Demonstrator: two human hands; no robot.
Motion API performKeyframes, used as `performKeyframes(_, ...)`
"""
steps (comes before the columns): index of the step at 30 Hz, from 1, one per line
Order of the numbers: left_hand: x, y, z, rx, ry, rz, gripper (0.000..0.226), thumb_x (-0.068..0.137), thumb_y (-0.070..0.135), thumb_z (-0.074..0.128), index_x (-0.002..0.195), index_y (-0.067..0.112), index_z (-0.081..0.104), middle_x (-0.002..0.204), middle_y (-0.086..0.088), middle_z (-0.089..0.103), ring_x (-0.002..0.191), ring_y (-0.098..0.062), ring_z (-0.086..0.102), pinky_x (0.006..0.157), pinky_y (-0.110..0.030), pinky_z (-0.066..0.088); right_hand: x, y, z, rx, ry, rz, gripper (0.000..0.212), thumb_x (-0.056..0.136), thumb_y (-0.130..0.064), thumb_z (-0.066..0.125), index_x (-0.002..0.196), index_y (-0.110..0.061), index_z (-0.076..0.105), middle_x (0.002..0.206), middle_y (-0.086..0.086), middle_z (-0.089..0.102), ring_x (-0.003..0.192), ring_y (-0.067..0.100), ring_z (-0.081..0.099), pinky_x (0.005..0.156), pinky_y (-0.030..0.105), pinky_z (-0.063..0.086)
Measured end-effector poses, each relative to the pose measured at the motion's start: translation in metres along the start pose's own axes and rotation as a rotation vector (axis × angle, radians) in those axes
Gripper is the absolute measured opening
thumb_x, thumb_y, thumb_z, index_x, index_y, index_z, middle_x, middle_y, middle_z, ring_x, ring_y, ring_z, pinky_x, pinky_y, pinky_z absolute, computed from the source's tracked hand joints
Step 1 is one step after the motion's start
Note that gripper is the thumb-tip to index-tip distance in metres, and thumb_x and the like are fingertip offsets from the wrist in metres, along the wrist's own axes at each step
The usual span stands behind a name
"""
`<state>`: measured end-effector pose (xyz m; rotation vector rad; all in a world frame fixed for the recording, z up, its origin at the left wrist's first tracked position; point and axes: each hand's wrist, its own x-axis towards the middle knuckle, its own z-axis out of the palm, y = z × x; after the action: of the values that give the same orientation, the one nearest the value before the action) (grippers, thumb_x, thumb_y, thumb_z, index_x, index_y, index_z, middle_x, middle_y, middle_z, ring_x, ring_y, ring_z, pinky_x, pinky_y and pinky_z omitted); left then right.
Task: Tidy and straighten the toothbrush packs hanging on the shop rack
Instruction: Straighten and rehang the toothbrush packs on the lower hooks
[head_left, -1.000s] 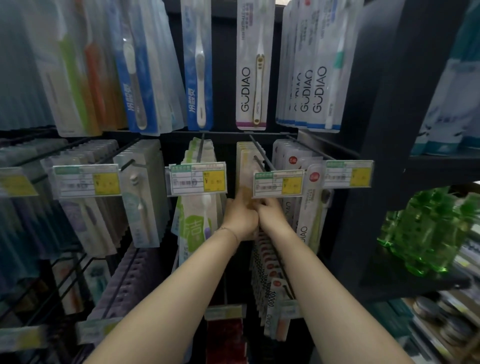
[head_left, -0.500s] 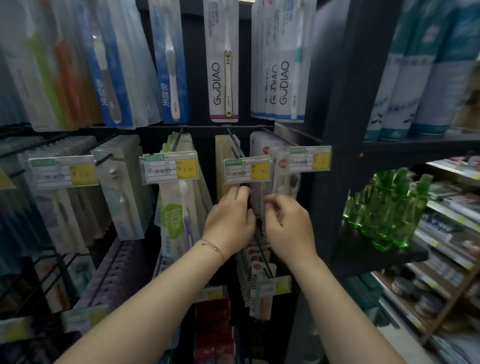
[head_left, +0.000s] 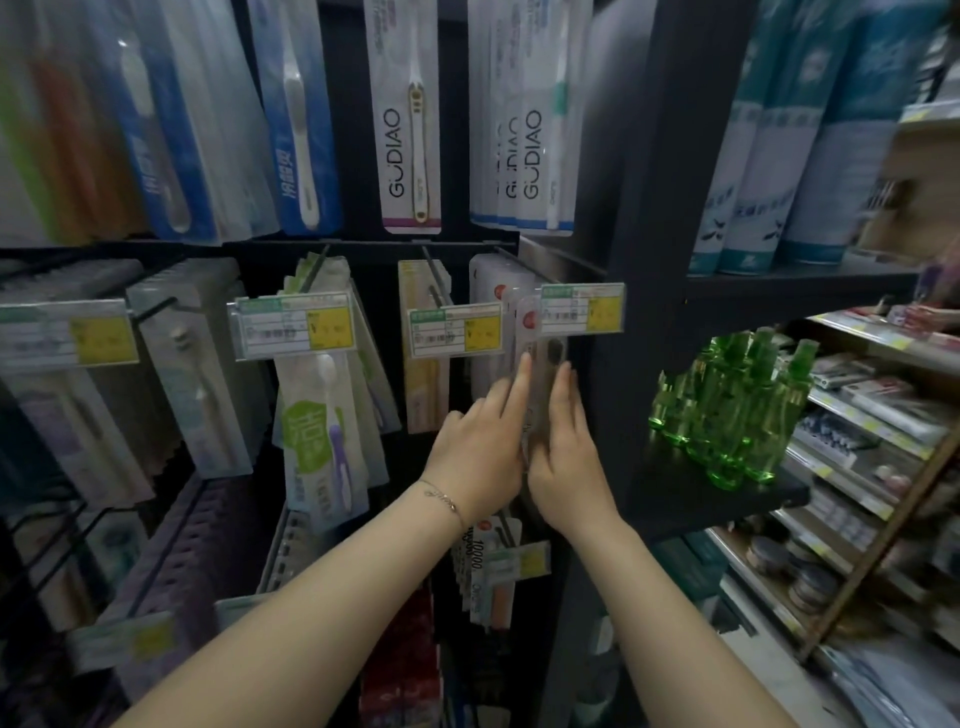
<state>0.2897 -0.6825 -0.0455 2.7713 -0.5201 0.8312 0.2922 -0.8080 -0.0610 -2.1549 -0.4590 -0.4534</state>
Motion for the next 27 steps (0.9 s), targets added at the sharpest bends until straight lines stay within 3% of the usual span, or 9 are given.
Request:
performKeyframes(4,0.007,-0.003,0.0,-0.103,-0.019,-0.061,0.096,0.095,0.027,0.056,0.155,0.023,-0.018,0.146,-0.002,0.037,0.093,-0.015,0.058,0.081,-0.036,0.055,0.008,-0.001,0.004,0.078,-0.032,0.028,0.075,0.103,-0.016,0.04,0.155,-0.027,-0.012,0.165,-0.008,-0.009,0.149,0.003,-0.004,0.117,0.021,0.007)
performKeyframes(6,0.012,-0.006,-0.001,-0.158,-0.043,-0.097,0.098,0.094,0.025,0.057,0.154,0.028,-0.021,0.146,-0.003,0.035,0.086,-0.015,0.058,0.076,-0.037,0.057,0.013,-0.002,0.006,0.101,-0.036,0.039,0.074,0.103,-0.016,0.04,0.156,-0.029,-0.01,0.165,-0.007,-0.007,0.15,0.006,0.0,0.119,0.024,0.01)
performKeyframes(16,0.031,-0.019,-0.001,-0.252,-0.161,-0.148,0.103,0.093,0.02,0.058,0.15,0.037,-0.026,0.153,-0.007,0.025,0.086,-0.015,0.057,0.07,-0.033,0.058,0.027,-0.001,0.01,0.1,-0.024,0.033,0.074,0.102,-0.011,0.039,0.156,-0.03,-0.009,0.166,-0.006,-0.002,0.151,0.011,0.008,0.111,0.019,0.016)
performKeyframes(20,0.026,-0.019,-0.004,-0.274,-0.162,-0.142,0.101,0.093,0.023,0.058,0.151,0.038,-0.024,0.147,-0.004,0.031,0.087,-0.015,0.056,0.07,-0.034,0.057,0.022,0.002,0.006,0.122,-0.01,0.02,0.076,0.101,-0.014,0.045,0.157,-0.032,-0.003,0.165,-0.009,0.006,0.144,0.0,0.015,0.105,0.012,0.021)
performKeyframes(24,0.014,-0.019,-0.013,-0.313,-0.123,-0.152,0.088,0.094,0.022,0.056,0.156,0.032,-0.005,0.145,-0.003,0.033,0.096,-0.018,0.057,0.077,-0.042,0.058,0.014,0.001,0.003,0.111,0.081,-0.004,0.07,0.097,-0.018,0.055,0.156,-0.028,0.018,0.156,-0.005,0.026,0.14,0.01,0.034,0.112,0.036,0.04)
performKeyframes(27,0.002,-0.02,-0.02,-0.263,-0.123,-0.151,0.069,0.095,0.018,0.053,0.154,0.021,0.018,0.143,-0.003,0.035,0.112,-0.021,0.054,0.084,-0.041,0.056,0.007,0.0,0.0,0.017,0.105,-0.044,0.06,0.095,-0.017,0.057,0.149,-0.019,0.033,0.146,-0.003,0.037,0.132,0.013,0.043,0.108,0.041,0.044)
